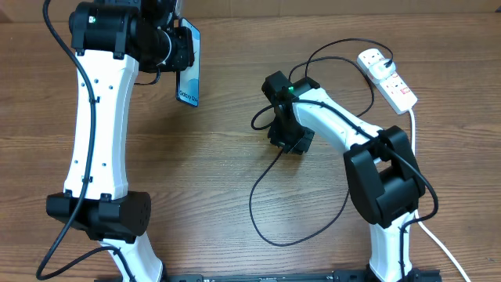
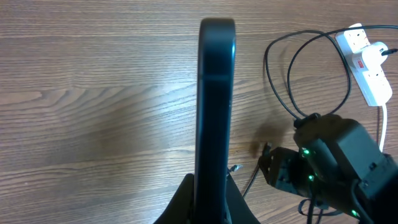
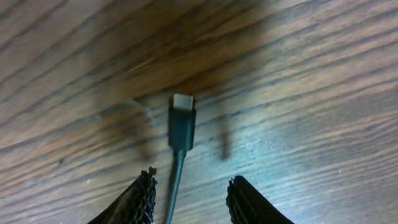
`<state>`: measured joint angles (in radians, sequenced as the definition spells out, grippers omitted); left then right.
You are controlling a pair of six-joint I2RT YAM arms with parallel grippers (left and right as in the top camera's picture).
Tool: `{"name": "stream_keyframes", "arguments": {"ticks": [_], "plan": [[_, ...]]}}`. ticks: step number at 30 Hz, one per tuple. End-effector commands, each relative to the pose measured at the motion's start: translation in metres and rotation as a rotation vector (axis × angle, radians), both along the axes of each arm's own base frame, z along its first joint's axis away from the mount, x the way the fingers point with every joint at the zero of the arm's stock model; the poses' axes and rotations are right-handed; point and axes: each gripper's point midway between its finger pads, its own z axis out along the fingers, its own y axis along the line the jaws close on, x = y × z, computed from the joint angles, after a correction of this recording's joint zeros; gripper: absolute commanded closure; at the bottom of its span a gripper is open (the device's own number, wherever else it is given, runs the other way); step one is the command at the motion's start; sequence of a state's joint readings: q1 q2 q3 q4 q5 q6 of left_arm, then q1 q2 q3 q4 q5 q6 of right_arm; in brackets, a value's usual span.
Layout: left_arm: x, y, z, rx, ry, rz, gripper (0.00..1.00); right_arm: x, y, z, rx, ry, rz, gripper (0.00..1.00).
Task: Plug charger to phone and switch on socket
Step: 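Lower the right gripper and grasp the black USB-C cable end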
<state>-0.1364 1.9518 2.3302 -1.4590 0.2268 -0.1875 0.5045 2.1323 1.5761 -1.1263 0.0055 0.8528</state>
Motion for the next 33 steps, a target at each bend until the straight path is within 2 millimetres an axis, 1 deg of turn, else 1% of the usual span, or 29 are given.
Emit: {"name": "stream_keyframes", "arguments": {"ticks": [1,6,17,21,23,33], "plan": [[0.0009,0.0014,0.0070,-0.007,-0.021,0.013,0.96,-0.0023,-0.0054,-0.0103,-0.029,0.019,-0.009,0.62],[0.0010,0.0014,0.0068,-0.007,-0.021,0.013,0.96,-0.0007,-0.0029,-0.0107,-0.025,0.009,-0.005,0.62],[0.0016,0.0013,0.0072,-0.007,-0.024,0.013,0.96,0.0007,-0.0044,-0.0137,-0.014,0.007,-0.019,0.62],[0.0019,0.0012,0.0074,-0.008,-0.025,0.013,0.96,0.0046,-0.0022,-0.0140,-0.005,-0.008,-0.019,0.64],[0.0019,0.0013,0.0073,-0.008,-0.025,0.013,0.96,0.0053,-0.0020,-0.0141,-0.004,-0.011,-0.019,0.68],[0.0018,0.0013,0.0075,-0.008,-0.025,0.013,0.96,0.0050,-0.0037,-0.0163,-0.012,-0.014,-0.018,0.69]]}}
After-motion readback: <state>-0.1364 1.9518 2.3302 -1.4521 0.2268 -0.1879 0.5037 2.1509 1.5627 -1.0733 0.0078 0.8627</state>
